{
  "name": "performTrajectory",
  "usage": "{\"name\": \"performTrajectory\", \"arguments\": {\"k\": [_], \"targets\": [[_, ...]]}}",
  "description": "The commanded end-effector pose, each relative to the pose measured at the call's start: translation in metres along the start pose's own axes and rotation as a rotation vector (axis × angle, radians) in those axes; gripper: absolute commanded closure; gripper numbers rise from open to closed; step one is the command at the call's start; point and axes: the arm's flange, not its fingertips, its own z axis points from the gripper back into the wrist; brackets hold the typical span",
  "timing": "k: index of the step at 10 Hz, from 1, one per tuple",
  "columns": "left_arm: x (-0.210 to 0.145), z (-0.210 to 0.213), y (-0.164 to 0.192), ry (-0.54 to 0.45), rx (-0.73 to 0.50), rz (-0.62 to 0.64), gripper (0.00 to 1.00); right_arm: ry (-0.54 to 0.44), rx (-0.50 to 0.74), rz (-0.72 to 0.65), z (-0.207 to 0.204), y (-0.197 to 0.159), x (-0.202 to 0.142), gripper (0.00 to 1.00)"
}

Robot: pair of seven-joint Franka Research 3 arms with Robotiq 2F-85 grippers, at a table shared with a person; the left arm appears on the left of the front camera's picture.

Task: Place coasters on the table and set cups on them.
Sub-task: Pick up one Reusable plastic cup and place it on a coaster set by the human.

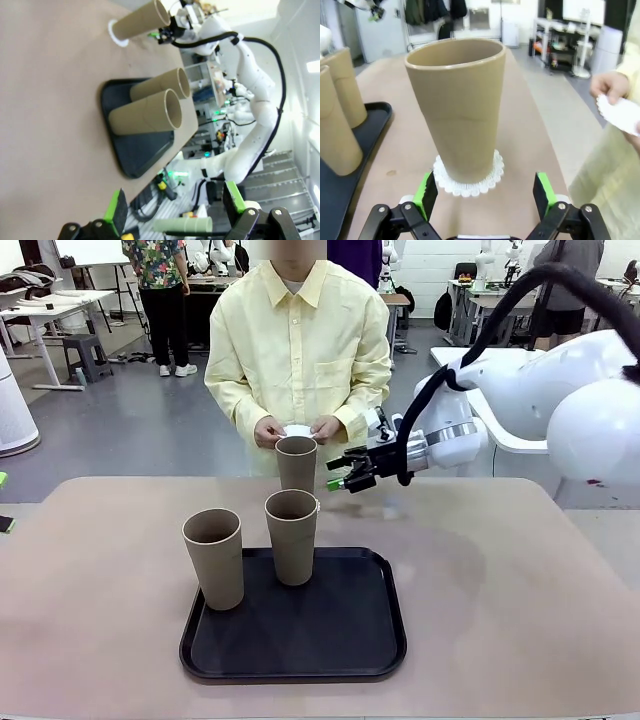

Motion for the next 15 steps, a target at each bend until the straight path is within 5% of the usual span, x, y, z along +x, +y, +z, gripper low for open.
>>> {"name": "performTrajectory", "arguments": {"k": [1, 4, 7, 9, 13, 15], "targets": [[0.0, 0.001, 0.0, 0.0, -0.007, -0.015, 0.0, 0.146, -0.111, -0.066, 0.03, 0.043, 0.023, 0.0], [0.0, 0.001, 0.0, 0.0, -0.007, -0.015, 0.0, 0.428, -0.333, -0.267, 0.103, 0.118, 0.08, 0.0], [0.0, 0.001, 0.0, 0.0, -0.007, -0.015, 0.0, 0.571, -0.452, -0.361, 0.133, 0.184, 0.129, 0.0], [0.0, 0.001, 0.0, 0.0, -0.007, -0.015, 0.0, 0.615, -0.488, -0.382, 0.135, 0.205, 0.148, 0.0], [0.0, 0.001, 0.0, 0.0, -0.007, -0.015, 0.0, 0.879, -0.518, -0.593, 0.129, 0.226, 0.173, 0.0], [0.0, 0.001, 0.0, 0.0, -0.007, -0.015, 0.0, 0.891, -0.508, -0.587, 0.131, 0.215, 0.196, 0.0]]}}
